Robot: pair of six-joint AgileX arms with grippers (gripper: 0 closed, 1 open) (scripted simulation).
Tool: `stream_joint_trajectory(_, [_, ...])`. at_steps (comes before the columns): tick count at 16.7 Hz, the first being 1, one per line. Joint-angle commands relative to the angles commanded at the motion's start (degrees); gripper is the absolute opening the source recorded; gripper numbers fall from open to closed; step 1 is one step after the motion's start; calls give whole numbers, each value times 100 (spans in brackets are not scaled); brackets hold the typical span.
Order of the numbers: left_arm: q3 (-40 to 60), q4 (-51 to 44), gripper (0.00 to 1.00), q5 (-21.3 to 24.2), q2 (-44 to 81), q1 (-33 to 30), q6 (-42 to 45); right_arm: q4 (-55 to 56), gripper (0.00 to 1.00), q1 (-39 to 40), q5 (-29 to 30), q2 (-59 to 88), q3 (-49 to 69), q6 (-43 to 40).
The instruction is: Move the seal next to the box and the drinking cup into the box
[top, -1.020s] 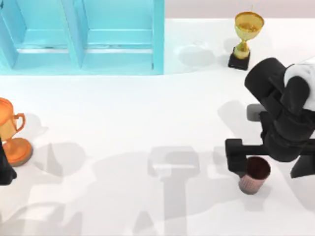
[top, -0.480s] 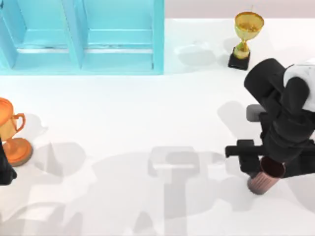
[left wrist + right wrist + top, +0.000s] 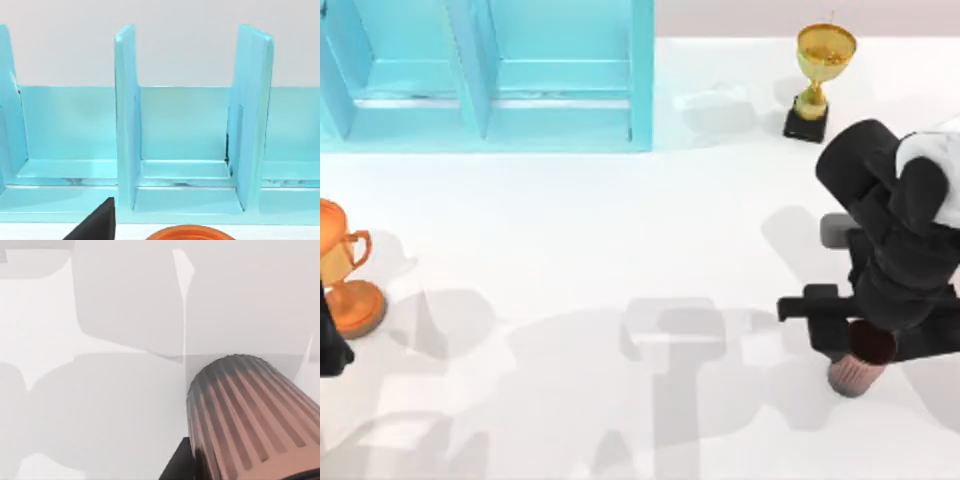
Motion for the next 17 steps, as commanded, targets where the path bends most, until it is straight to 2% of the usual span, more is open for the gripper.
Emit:
stream_joint_trajectory(8, [0,0,100,0,0,0,0,-94,0,-99,-2,-66,55,-79])
stream_joint_trajectory(17, [0,0,100,0,0,0,0,-2170,0,-1856,-2,-1200,954,-1861])
